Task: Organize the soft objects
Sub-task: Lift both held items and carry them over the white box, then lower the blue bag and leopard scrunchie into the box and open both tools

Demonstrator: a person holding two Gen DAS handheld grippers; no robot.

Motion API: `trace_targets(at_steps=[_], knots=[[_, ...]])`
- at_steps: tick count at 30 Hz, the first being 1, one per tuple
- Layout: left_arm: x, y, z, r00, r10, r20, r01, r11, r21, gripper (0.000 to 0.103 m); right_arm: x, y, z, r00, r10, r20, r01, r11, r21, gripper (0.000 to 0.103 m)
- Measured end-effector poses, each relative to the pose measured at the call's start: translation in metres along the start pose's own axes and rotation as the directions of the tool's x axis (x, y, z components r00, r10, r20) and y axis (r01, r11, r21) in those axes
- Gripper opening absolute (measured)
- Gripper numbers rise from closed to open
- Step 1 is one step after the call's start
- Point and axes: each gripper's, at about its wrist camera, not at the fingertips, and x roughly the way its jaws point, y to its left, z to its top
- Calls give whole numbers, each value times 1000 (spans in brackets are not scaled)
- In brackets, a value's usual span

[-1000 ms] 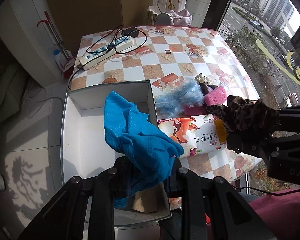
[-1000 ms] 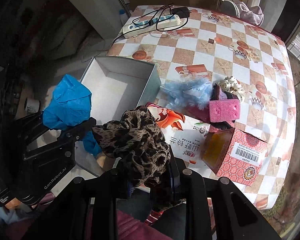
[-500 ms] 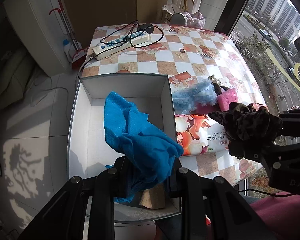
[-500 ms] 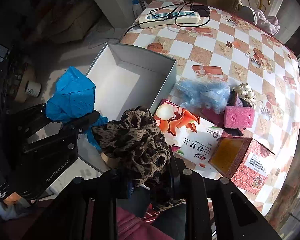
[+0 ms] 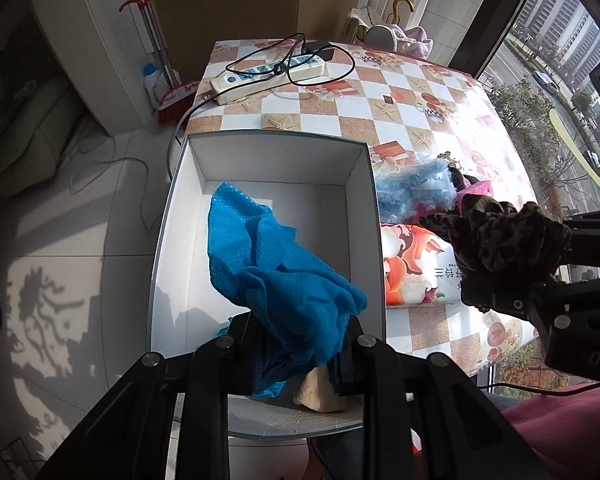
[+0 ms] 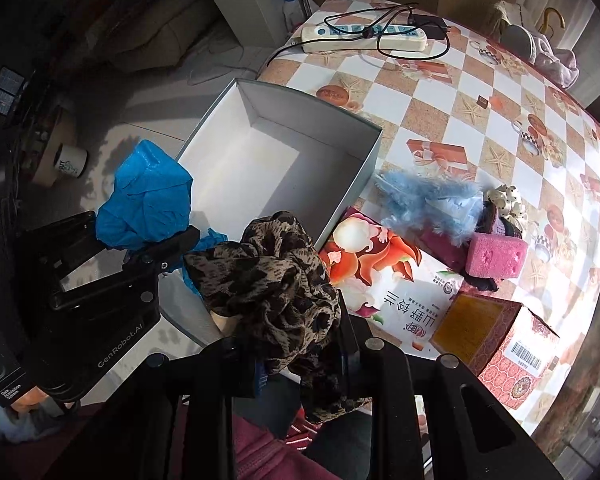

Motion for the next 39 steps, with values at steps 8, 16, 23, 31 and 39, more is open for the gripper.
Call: trace_targets(at_steps=[8, 16, 23, 31, 39], knots=[[3, 7, -2, 1000, 9, -7, -9, 1000, -24, 27, 4, 6, 5, 1000, 7, -8, -7, 1000, -22, 27], [7, 13, -6, 1000, 18, -22, -19, 999, -44, 27, 11, 9, 10, 999, 26, -21, -27, 999, -33, 27], [16, 22, -8, 999, 32, -43, -35, 997, -64, 27, 20, 23, 20, 999, 37, -36, -40, 997, -69, 27], [26, 43, -1, 996, 75, -40, -79, 990, -114, 27, 33, 32, 39, 998, 41, -50, -46, 995, -86, 27], [40, 55, 7, 994, 95, -57, -101, 987, -128, 27, 47, 35, 58, 997, 37, -67, -43, 996, -80, 27]])
